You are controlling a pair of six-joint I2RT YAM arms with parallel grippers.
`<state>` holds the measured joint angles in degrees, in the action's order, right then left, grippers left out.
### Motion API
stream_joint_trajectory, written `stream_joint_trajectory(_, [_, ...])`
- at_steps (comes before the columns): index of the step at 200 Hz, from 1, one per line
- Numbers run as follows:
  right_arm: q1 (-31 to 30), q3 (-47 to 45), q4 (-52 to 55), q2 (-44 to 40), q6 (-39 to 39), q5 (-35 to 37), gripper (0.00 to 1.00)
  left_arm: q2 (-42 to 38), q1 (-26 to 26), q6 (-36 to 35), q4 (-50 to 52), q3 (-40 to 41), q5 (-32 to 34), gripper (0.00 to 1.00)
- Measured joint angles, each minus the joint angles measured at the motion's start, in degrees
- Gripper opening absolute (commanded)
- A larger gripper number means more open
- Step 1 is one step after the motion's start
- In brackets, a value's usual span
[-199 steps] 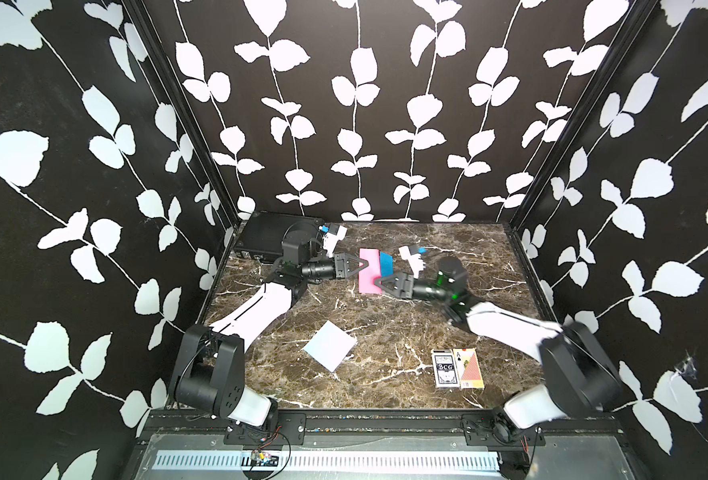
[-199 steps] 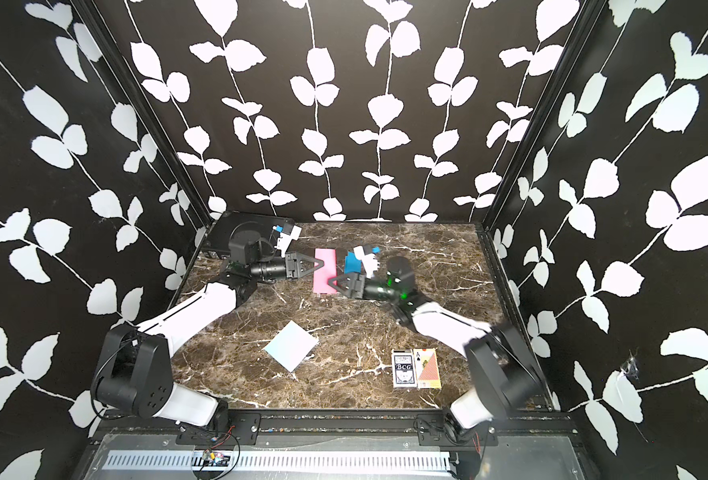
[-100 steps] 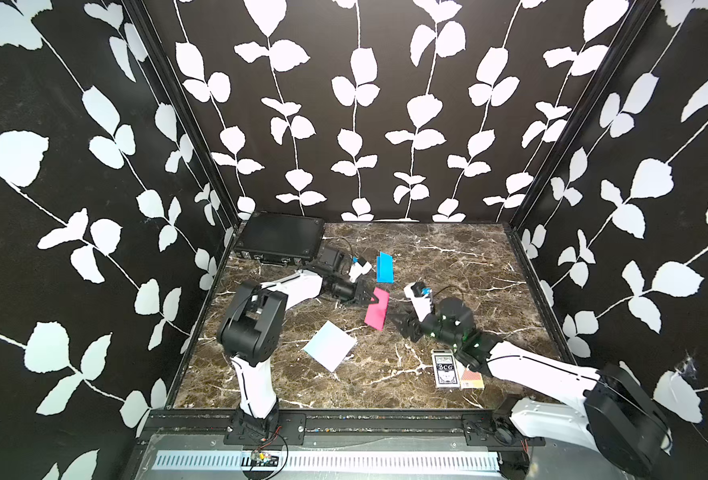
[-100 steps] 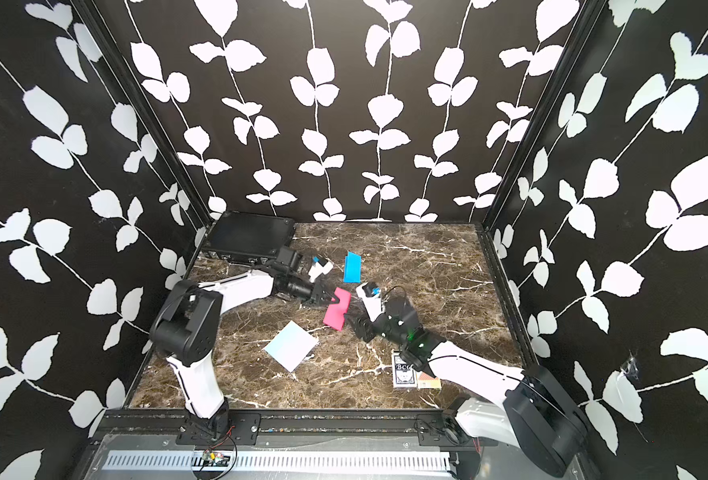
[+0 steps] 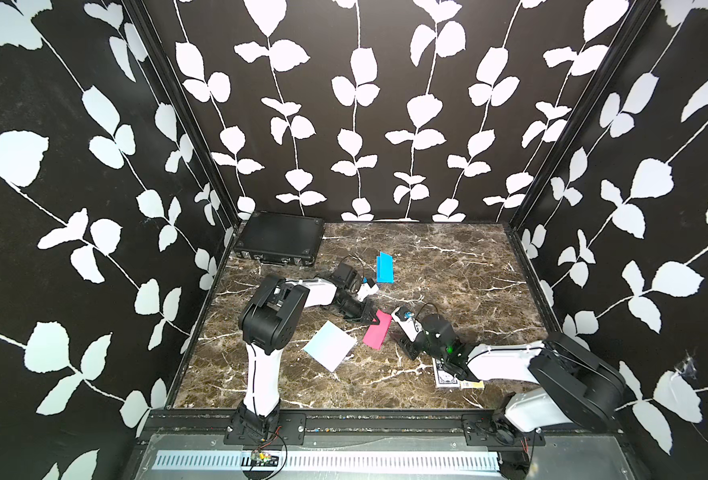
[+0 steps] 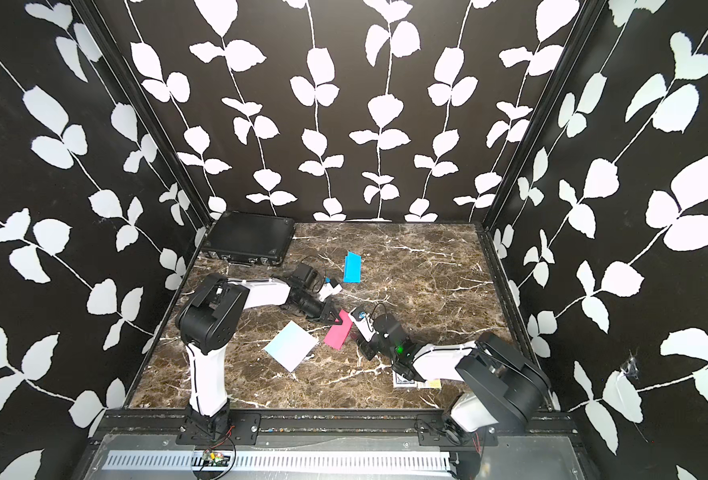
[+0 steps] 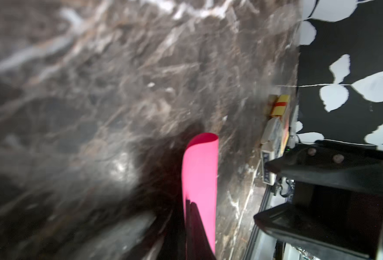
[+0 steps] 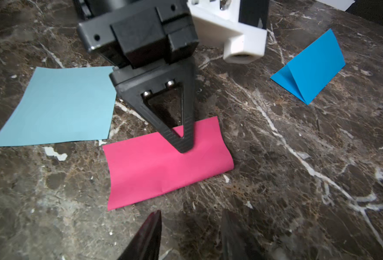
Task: Fold the square paper along the opposite sides
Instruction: Smooth out the paper at the center of the board.
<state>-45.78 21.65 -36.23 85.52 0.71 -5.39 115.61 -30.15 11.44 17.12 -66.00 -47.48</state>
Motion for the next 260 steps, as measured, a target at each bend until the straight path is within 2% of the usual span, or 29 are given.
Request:
stream_joint_trajectory(41, [0.0, 4.3, -3.5, 9.1, 1.4, -1.0, 0.42, 0.2, 0.0, -3.0, 3.2, -2.6, 2.7, 0.0])
stream_joint_trajectory(130, [0.0, 11.3, -7.5, 15.1, 1.4, -4.5, 0.18, 0.2, 0.0, -5.0, 4.9, -3.3, 3.5, 0.0])
stream_joint_trajectory(163, [0.0, 11.6, -9.2, 19.3, 1.2, -4.4, 0.17, 0.2, 0.0, -5.0, 5.0, -3.3, 3.6, 0.0])
stream_joint_trajectory(260, [-1.6, 9.7, -13.4, 20.5, 0.8, -2.0, 0.16, 0.2, 0.2, -4.5, 5.0, -3.3, 3.9, 0.0])
